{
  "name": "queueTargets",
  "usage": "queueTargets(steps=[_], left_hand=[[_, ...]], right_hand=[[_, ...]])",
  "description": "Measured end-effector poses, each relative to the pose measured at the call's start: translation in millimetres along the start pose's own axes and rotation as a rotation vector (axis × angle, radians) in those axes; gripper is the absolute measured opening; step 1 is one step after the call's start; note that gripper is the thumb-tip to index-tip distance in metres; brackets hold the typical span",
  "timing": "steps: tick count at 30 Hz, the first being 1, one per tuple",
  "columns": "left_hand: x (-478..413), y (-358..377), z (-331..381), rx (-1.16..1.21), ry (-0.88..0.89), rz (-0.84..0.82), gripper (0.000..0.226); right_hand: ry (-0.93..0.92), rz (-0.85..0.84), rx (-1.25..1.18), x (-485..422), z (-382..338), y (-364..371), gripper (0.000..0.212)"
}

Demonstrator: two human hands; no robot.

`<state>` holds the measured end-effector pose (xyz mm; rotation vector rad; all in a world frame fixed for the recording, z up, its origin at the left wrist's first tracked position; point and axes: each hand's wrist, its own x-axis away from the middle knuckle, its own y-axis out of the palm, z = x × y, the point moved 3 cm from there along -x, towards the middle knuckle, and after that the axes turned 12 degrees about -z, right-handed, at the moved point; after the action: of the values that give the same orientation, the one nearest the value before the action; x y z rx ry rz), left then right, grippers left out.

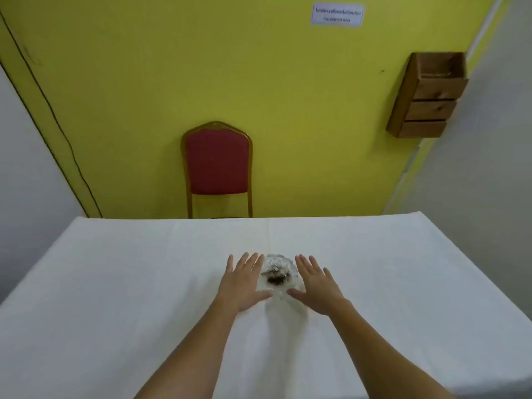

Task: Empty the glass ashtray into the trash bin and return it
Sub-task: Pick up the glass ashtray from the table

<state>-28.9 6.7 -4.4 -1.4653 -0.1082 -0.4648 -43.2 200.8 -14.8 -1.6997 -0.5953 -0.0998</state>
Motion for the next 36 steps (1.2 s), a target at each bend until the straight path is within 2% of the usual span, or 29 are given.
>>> queueTargets(steps=[4, 7, 9, 18, 29, 36], left_hand=[[-23.6, 10.4, -3.0, -0.135, 0.004, -0.036, 0.099], [-38.0, 17.7, -7.1, -0.141, 0.039, -0.043, 0.126], [-44.7, 23.6, -13.9, -0.122, 0.051, -0.037, 0.132], [-54.5, 29.1, -16.6, -0.038, 0.095, -0.004, 0.136], [-39.1, 7.8, -5.5, 0.001, 0.142, 0.136, 0.125], [-10.1, -27.3, 24.6, -0.087, 0.205, 0.248, 0.127]], right_hand=[[-0.073, -0.084, -0.001, -23.2, 9.6, 3.8, 0.095], [-0.144, -0.112, -0.004, -34.8, 16.0, 4.4, 0.101], [-0.195, -0.131, 0.006, -41.1, 22.6, 4.7, 0.104], [-0.312, -0.04, 0.007, -59.0, 26.9, 8.7, 0.12], [-0.305, 0.154, -0.019, -36.6, 17.6, 0.2, 0.114], [-0.248, 0.287, 0.035, 17.7, 20.3, -30.6, 0.114]])
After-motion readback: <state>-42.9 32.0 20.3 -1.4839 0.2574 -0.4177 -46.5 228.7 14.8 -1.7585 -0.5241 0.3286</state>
